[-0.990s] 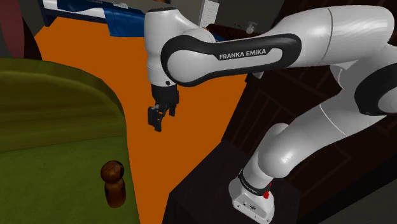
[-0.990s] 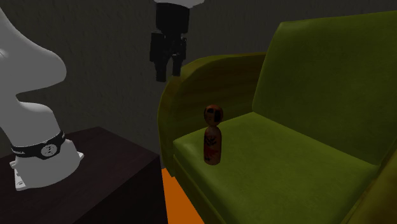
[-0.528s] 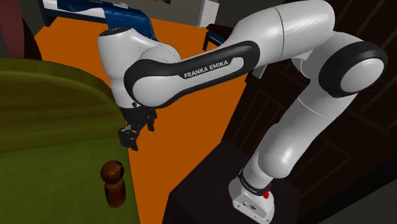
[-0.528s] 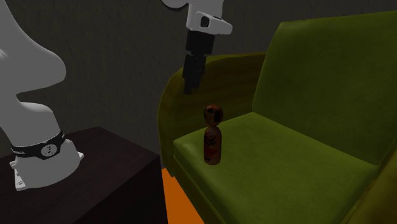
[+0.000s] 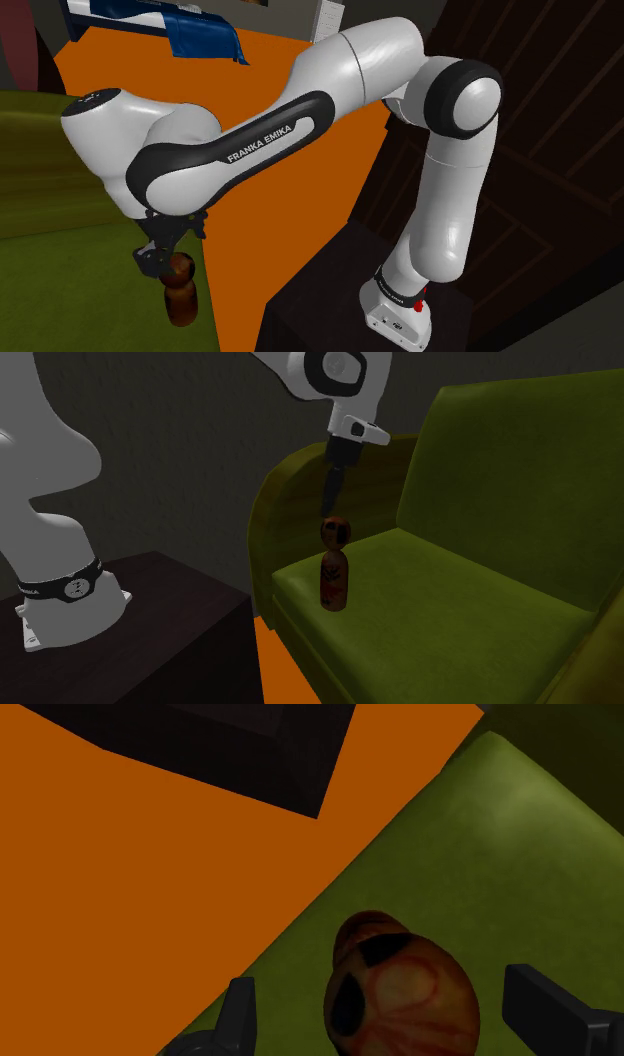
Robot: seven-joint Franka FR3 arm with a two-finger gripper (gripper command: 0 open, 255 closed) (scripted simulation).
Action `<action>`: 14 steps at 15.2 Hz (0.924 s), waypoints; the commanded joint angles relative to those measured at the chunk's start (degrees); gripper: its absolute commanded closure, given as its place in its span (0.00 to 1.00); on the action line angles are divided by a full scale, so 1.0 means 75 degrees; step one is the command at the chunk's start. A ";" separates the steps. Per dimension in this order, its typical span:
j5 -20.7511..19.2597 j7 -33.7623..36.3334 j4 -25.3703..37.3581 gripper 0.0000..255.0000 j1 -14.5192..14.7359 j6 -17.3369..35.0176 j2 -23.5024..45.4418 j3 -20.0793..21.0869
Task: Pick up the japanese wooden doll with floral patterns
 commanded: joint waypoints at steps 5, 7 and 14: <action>-0.0362 0.0322 0.0100 0.00 0.0265 0.0309 0.0629 -0.0103; -0.0438 0.0373 0.0032 0.00 0.0291 0.0469 0.0743 -0.0140; -0.0454 0.0388 -0.0008 1.00 0.0295 0.0523 0.0762 -0.0147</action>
